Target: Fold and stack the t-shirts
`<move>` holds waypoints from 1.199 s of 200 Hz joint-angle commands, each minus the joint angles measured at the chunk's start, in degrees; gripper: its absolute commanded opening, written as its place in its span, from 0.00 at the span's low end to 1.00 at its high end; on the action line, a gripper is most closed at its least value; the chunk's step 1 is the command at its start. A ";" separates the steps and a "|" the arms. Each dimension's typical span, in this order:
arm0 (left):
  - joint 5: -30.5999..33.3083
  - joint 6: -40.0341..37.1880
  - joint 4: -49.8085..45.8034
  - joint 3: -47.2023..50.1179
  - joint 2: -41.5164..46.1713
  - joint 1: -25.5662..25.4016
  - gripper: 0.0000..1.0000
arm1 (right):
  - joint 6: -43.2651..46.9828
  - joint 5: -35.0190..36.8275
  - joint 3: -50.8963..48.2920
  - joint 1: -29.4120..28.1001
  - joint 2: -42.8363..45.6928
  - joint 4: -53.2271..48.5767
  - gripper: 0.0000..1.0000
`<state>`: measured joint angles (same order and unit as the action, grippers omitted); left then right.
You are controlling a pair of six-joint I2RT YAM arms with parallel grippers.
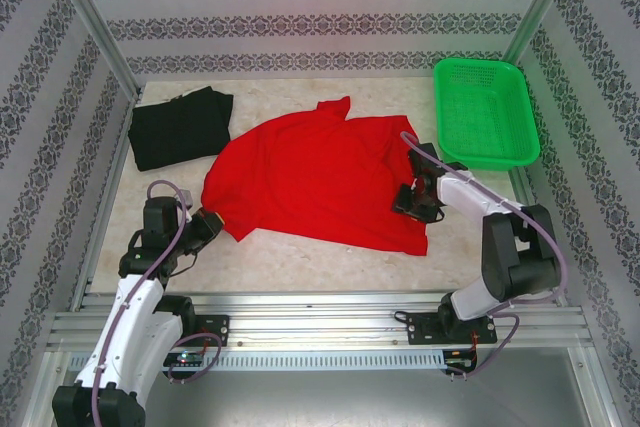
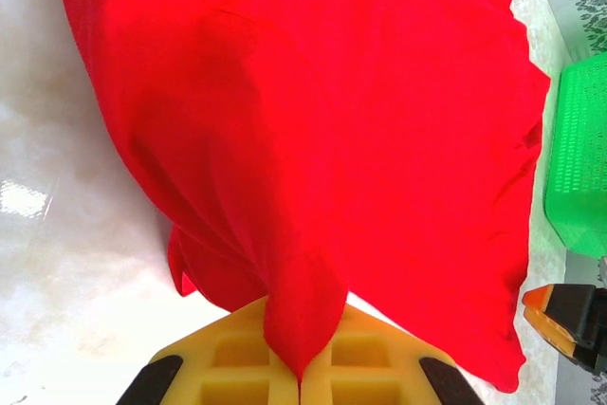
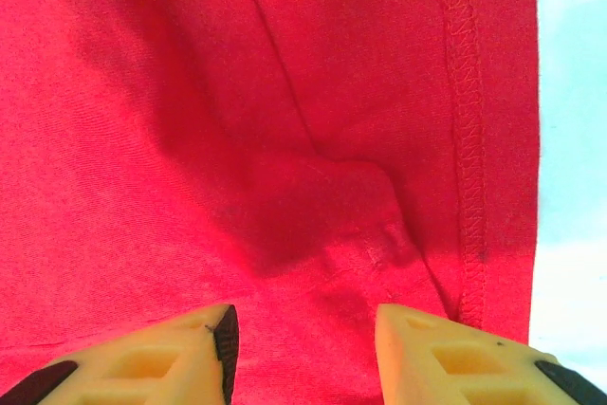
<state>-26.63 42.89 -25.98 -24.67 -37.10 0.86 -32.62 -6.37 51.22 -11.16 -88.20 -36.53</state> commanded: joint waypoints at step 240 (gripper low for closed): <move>0.49 -0.36 1.45 -12.76 -3.31 0.28 0.00 | 3.83 7.38 12.90 -2.42 10.88 -9.94 0.00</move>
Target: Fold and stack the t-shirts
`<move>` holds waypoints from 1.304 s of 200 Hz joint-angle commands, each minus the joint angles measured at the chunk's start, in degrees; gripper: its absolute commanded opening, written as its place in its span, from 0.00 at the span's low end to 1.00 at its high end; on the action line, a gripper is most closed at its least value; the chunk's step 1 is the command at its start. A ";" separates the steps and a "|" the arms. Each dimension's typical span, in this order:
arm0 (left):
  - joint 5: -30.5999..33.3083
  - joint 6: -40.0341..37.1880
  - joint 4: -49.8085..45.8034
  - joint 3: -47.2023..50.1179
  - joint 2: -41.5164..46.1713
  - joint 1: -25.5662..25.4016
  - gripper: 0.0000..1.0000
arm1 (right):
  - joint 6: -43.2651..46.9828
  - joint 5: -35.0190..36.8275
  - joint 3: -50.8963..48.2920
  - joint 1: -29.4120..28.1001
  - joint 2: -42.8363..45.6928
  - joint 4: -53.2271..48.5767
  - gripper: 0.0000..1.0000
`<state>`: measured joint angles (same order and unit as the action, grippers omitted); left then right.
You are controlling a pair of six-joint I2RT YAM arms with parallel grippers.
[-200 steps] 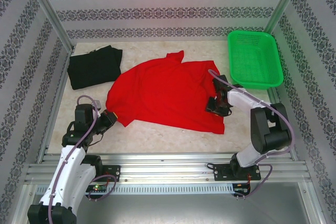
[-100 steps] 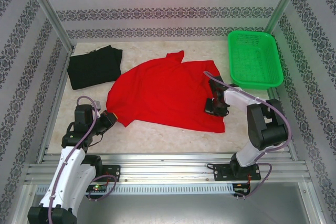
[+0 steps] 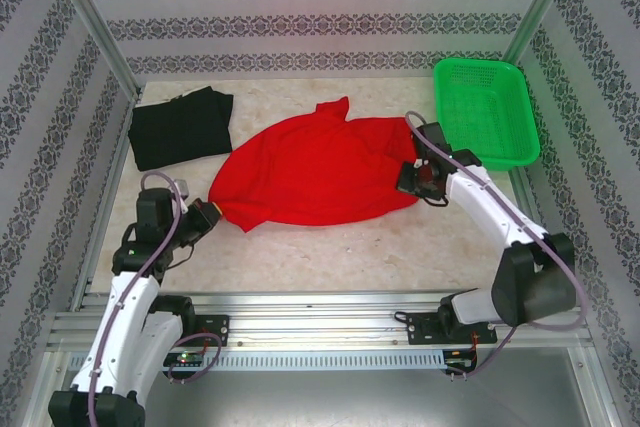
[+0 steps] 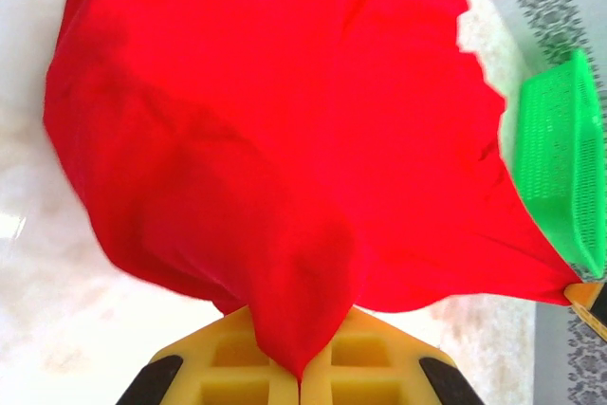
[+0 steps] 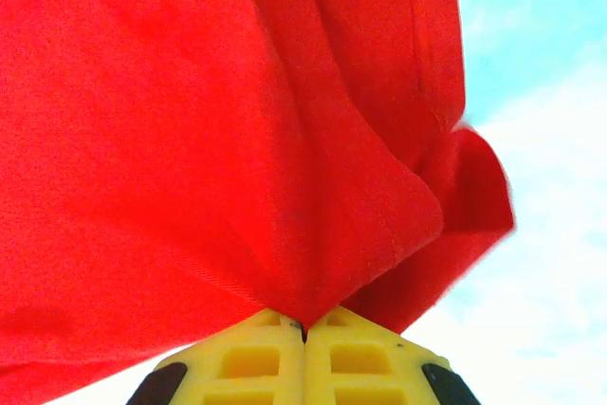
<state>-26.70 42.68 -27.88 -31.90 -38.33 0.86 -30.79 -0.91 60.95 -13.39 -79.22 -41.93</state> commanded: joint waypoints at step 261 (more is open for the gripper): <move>0.37 6.01 9.98 9.20 0.82 0.36 0.00 | -6.73 -13.93 -25.38 4.03 17.57 7.16 0.41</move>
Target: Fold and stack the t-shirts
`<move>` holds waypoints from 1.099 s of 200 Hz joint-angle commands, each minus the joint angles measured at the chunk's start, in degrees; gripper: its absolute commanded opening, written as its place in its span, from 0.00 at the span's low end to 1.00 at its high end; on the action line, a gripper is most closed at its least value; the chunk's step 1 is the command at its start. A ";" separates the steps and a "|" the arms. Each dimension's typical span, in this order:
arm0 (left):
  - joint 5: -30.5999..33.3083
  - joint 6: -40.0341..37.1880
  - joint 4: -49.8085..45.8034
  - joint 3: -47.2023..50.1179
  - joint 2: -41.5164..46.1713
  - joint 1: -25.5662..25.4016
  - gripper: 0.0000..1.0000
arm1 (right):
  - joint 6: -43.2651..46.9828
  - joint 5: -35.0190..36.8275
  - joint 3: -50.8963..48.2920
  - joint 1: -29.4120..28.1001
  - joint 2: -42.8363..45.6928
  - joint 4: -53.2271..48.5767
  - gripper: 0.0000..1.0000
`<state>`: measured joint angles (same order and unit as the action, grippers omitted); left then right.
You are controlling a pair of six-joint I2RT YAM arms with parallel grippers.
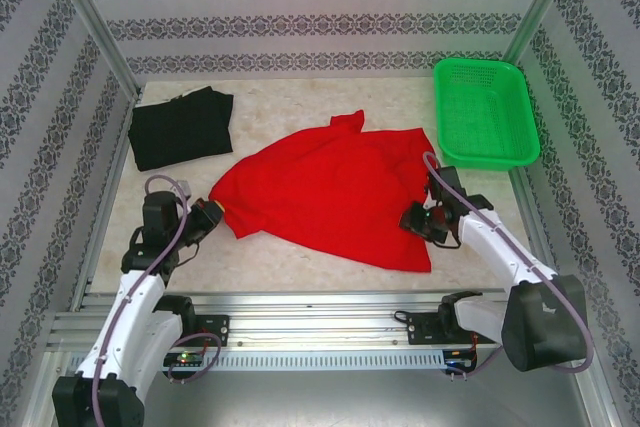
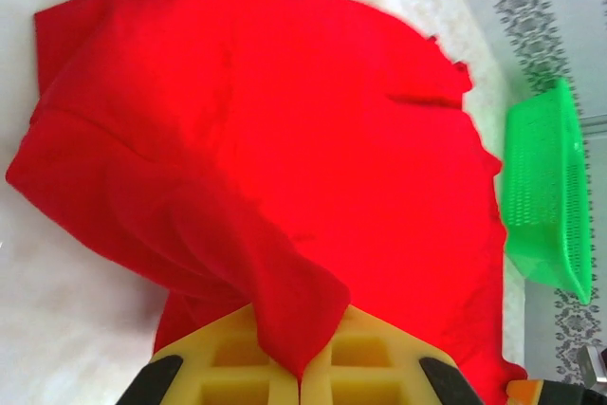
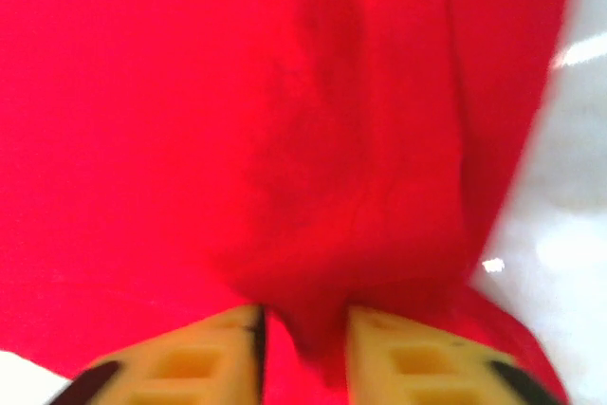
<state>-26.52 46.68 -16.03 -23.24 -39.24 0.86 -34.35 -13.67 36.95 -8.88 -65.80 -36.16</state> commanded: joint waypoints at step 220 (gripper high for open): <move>-2.35 0.79 -5.24 1.98 5.29 0.28 0.00 | 2.71 -0.22 0.80 12.12 -7.50 0.04 0.42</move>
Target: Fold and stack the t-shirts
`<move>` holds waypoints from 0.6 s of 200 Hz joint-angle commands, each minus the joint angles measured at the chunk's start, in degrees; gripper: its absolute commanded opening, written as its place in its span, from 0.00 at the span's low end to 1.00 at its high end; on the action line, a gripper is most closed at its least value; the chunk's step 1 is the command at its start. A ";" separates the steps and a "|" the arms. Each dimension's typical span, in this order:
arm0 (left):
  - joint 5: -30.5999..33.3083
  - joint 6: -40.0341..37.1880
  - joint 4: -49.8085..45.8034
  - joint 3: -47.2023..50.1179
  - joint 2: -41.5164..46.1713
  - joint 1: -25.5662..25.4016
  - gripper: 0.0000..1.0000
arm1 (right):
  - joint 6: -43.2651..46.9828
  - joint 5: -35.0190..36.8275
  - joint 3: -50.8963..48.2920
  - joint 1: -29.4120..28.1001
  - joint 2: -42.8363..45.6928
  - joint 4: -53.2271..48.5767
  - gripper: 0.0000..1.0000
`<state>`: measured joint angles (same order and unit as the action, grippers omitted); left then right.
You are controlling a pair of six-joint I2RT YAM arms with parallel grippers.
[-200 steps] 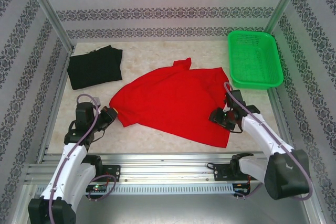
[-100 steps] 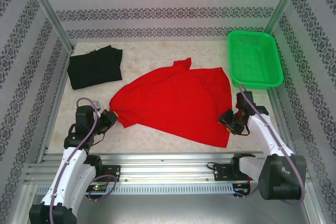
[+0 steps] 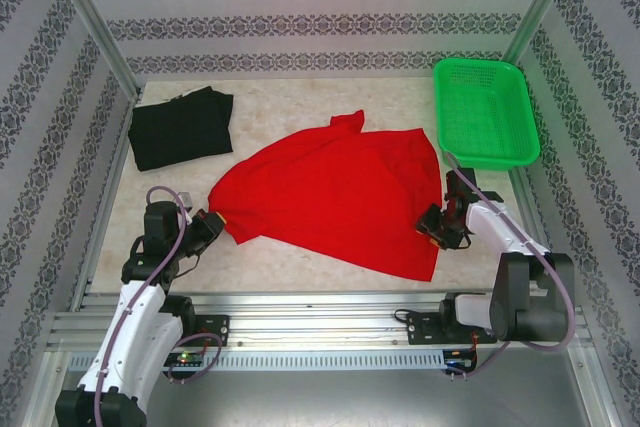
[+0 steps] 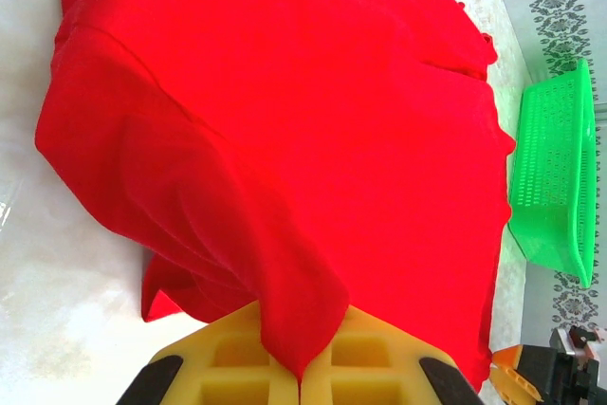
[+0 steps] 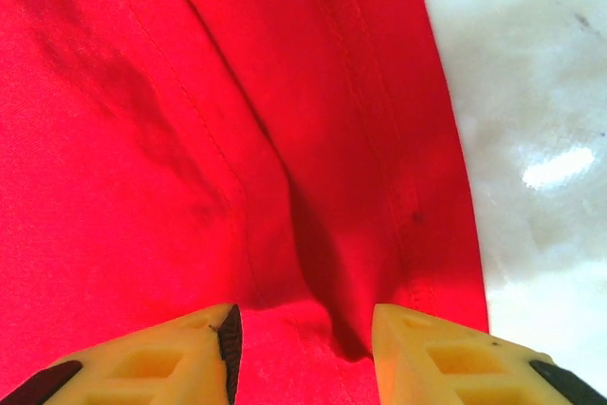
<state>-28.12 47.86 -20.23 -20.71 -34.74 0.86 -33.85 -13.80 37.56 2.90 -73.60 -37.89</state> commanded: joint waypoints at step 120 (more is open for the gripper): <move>-1.22 -0.32 -0.60 -0.05 0.81 0.29 0.00 | 4.71 0.80 -2.72 -4.41 0.45 3.59 0.42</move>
<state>-28.51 47.86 -20.23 -20.71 -34.74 0.86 -30.15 -14.61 35.38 0.91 -72.29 -34.68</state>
